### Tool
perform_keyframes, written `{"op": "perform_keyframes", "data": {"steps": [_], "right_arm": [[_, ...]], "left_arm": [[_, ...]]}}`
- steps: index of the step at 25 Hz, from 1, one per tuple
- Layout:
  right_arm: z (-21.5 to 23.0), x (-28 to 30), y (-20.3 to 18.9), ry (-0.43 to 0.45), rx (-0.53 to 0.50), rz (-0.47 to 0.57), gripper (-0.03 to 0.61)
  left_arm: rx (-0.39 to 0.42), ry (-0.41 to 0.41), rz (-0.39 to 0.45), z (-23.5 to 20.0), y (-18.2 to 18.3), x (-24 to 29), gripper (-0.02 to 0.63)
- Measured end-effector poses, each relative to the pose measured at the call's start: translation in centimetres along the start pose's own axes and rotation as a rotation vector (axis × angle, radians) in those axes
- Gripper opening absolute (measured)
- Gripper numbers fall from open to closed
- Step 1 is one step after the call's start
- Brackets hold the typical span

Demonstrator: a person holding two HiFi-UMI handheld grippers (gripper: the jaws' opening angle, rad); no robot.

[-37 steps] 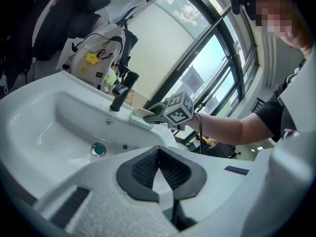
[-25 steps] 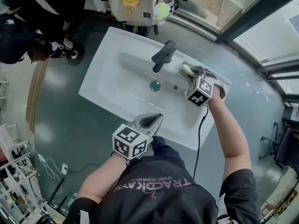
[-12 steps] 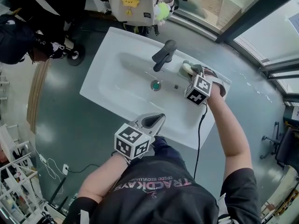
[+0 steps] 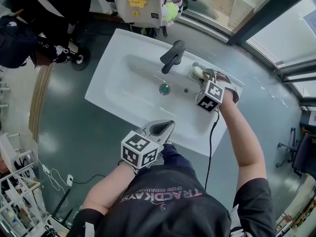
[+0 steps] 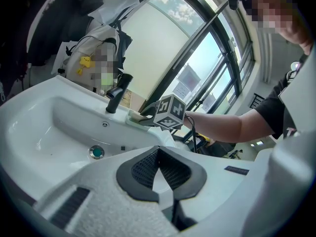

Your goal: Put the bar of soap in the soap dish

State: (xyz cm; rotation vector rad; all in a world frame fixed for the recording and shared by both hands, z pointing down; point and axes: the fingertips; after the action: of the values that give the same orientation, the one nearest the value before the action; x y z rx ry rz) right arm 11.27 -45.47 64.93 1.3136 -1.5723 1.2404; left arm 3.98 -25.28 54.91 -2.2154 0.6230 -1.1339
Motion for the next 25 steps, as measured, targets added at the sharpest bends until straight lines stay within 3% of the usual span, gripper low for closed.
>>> {"op": "perform_keyframes", "data": {"steps": [8, 14, 15, 16, 22, 25], "right_arm": [[-1.3, -1.6, 0.2, 0.006, 0.038, 0.032, 0.138], [-1.5, -4.4, 0.8, -0.046, 0.141, 0.1, 0.137], [-1.7, -5.2, 1.0, -0.058, 0.174, 0.127, 0.12], [-1.9, -6.1, 1.2, -0.064, 0.216, 0.162, 0.032], [-5.4, -11.8, 3.7, -0.021, 0.591, 0.45, 0.012], [-8.3, -14.6, 5.6, -0.03, 0.678, 0.539, 0.012]], "left_arm": [[0.007, -0.003, 0.01, 0.4, -0.4, -1.2, 0.009], [0.023, -0.015, 0.023, 0.2, -0.7, -2.8, 0.009], [0.029, -0.019, 0.025, 0.2, -0.7, -3.2, 0.009], [0.034, -0.024, 0.029, 0.2, -0.7, -3.7, 0.009], [0.083, -0.059, 0.041, -0.2, -1.1, -7.7, 0.009], [0.107, -0.077, 0.043, -0.7, -1.7, -10.2, 0.009]]}}
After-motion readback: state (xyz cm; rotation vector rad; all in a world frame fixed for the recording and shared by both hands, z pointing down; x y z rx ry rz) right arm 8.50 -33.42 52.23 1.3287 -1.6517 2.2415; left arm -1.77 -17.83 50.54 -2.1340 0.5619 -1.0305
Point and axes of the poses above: the fingertips, and each gripper's own axes: x forward along the fingers, z to its right, y out of its top, and after that the axes turned 11 degrees about y, right-handed
